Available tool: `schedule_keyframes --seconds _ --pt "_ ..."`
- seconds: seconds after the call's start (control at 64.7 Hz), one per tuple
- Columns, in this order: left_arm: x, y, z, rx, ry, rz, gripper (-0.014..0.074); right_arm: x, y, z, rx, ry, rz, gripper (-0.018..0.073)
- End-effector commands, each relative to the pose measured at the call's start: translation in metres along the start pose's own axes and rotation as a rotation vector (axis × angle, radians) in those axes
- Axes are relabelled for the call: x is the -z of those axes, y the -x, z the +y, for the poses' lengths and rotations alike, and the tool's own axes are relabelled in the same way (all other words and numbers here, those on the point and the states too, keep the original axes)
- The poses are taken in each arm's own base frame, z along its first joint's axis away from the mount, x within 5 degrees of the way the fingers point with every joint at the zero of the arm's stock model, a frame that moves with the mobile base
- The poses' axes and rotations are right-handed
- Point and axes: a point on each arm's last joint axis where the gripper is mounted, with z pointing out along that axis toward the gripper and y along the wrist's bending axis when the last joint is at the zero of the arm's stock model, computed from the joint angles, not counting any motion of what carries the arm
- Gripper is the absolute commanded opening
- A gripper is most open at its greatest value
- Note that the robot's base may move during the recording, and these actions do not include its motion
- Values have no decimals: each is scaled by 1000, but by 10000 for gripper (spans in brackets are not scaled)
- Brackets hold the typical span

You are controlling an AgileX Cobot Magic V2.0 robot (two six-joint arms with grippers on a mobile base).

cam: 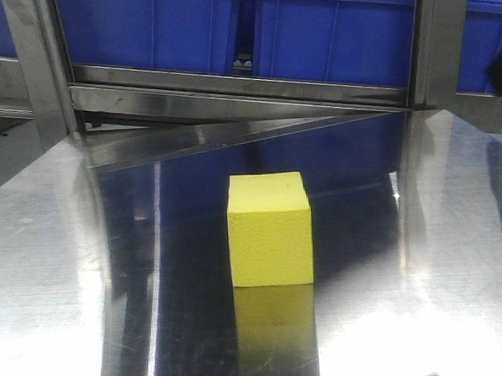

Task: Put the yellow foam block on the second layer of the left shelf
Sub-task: 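Lower the open right gripper down around the yellow foam cube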

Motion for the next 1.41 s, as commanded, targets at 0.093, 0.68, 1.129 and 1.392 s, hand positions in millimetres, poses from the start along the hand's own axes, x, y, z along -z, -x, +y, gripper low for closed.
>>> schedule_keyframes --seconds 0.093,0.68,1.129,1.392 --pt "1 -1 0 9 -3 -74 124 -10 25 46 -5 16 94 596" --pt "1 -1 0 9 -3 -74 124 -73 49 155 58 13 301 596" --pt "1 -1 0 9 -3 -74 124 -89 42 168 31 3 324 596" --pt "1 -1 0 9 -3 -74 124 -101 37 168 31 -32 352 596"
